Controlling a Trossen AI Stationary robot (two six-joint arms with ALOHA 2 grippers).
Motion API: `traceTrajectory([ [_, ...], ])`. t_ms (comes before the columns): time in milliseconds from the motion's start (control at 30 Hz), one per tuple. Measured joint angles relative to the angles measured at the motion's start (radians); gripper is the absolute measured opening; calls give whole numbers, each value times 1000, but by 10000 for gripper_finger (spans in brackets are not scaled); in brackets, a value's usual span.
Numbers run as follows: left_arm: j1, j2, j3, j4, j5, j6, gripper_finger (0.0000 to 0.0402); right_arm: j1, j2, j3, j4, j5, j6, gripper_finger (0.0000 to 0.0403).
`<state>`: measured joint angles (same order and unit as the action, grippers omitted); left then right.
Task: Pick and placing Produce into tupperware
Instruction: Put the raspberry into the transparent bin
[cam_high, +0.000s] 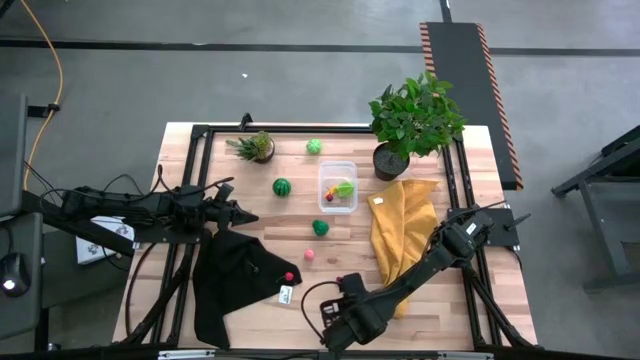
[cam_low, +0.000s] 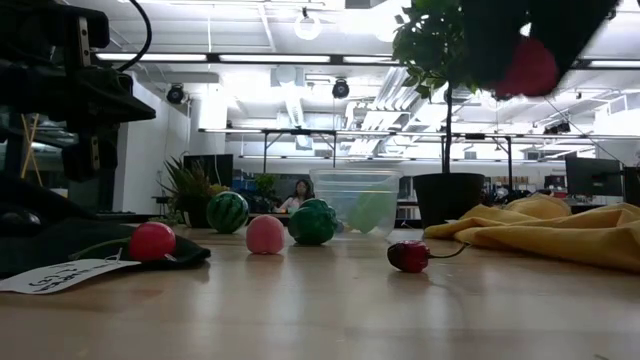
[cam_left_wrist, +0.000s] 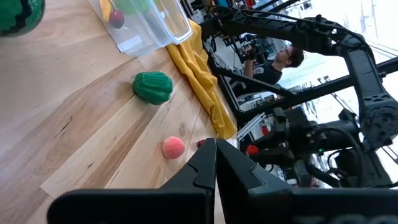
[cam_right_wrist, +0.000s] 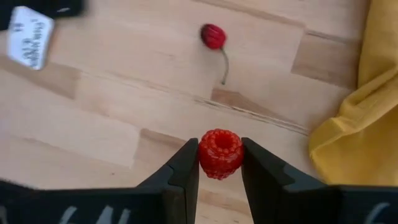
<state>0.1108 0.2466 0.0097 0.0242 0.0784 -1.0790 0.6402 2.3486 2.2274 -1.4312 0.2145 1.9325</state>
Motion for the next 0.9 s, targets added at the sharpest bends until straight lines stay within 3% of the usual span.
traceTrajectory([
  [400,0,0,0,0,0,0,1,-11,-2,130,-125,50,-165,84],
  [900,0,0,0,0,0,0,1,-38,-129,114,-140,211,-383,84],
])
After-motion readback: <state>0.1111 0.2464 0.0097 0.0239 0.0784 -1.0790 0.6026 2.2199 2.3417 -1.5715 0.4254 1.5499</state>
